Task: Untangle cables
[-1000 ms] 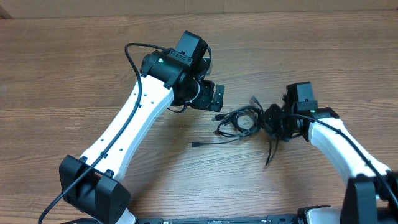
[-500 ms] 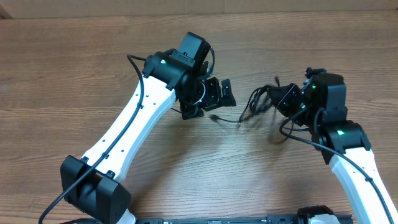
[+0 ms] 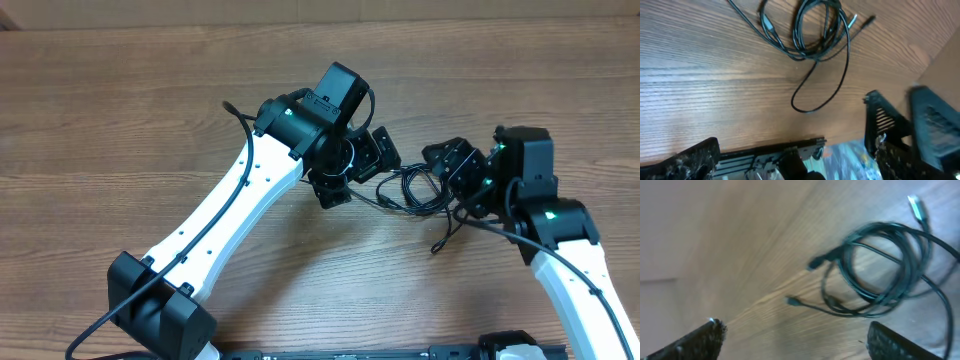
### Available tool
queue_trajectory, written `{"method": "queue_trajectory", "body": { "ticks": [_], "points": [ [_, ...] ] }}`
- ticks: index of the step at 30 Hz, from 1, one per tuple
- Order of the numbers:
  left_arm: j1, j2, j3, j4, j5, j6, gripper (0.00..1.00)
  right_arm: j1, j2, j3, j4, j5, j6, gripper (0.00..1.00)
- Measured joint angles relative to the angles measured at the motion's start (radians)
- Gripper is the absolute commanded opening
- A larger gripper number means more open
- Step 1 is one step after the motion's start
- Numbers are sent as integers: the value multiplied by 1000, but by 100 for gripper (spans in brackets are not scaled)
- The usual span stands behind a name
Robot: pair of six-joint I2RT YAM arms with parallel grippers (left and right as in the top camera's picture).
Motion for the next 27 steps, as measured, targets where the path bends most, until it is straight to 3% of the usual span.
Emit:
{"method": "queue_trajectory", "body": {
  "ticks": [11, 13, 16, 22, 27],
  "points": [
    [39, 0, 0, -76, -143, -21, 100, 0, 303, 1, -75, -6, 67, 87],
    [65, 0, 0, -88, -163, -19, 100, 0, 325, 0, -83, -5, 88, 88],
    [97, 0, 0, -90, -188, -13, 99, 0, 332, -5, -79, 11, 144, 100],
    [103, 0, 0, -90, -211, -12, 100, 0, 332, -61, -47, 75, 237, 93],
    [103, 0, 0, -92, -215, -12, 100, 0, 333, -140, 23, 89, 308, 93]
  ]
}}
